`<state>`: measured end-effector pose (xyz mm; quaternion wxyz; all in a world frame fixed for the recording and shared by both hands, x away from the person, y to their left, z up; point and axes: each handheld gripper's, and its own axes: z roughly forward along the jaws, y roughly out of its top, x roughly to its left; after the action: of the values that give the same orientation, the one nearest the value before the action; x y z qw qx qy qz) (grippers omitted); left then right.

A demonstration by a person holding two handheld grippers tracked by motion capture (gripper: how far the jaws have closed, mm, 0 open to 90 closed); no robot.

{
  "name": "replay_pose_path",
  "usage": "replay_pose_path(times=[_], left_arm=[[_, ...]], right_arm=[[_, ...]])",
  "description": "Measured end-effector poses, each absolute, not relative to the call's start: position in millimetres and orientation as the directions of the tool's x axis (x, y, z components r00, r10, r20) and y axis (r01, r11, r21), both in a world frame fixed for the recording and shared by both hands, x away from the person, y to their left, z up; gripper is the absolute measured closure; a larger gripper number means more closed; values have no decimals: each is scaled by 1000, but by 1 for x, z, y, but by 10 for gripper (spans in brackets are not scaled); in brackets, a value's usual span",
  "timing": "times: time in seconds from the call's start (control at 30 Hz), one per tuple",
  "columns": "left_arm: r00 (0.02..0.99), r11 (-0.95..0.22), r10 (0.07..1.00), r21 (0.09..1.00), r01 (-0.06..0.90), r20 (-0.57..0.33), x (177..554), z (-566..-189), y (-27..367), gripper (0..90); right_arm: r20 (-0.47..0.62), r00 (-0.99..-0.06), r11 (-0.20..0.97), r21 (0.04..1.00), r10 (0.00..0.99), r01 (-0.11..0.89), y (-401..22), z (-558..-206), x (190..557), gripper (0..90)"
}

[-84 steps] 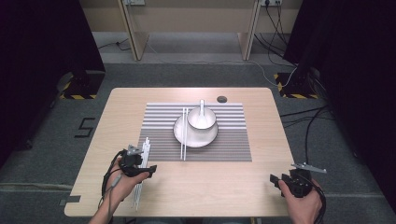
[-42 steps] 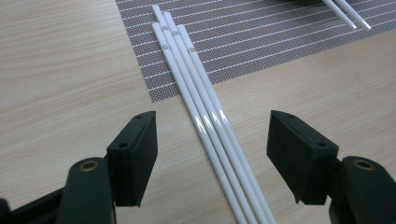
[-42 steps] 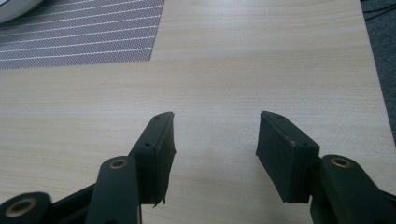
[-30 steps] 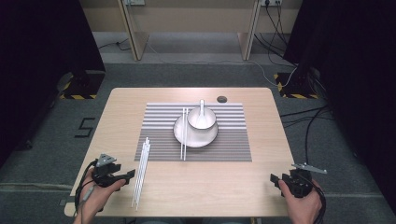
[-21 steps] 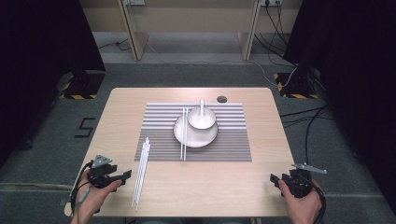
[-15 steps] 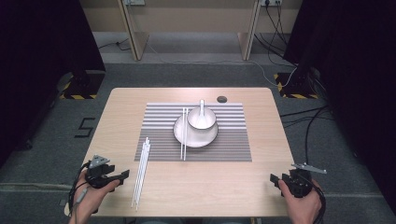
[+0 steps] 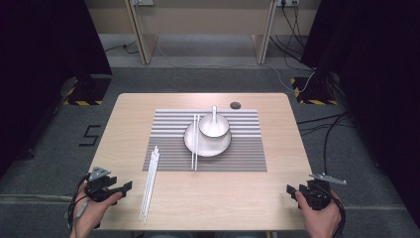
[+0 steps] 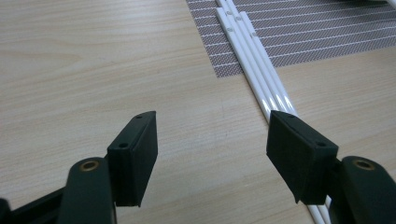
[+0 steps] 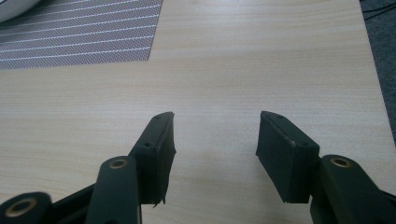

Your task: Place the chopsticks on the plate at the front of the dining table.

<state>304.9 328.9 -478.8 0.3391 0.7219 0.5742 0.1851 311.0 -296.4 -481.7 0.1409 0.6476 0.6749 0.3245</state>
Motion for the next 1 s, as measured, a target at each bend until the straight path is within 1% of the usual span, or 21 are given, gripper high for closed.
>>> replay_pose_path(times=[1.0], left_arm=[[209,-65,970,702,709,-122,302,-495,355,337]], right_arm=[[230,-122,-47,615,965,787,-295,-483,312,466]])
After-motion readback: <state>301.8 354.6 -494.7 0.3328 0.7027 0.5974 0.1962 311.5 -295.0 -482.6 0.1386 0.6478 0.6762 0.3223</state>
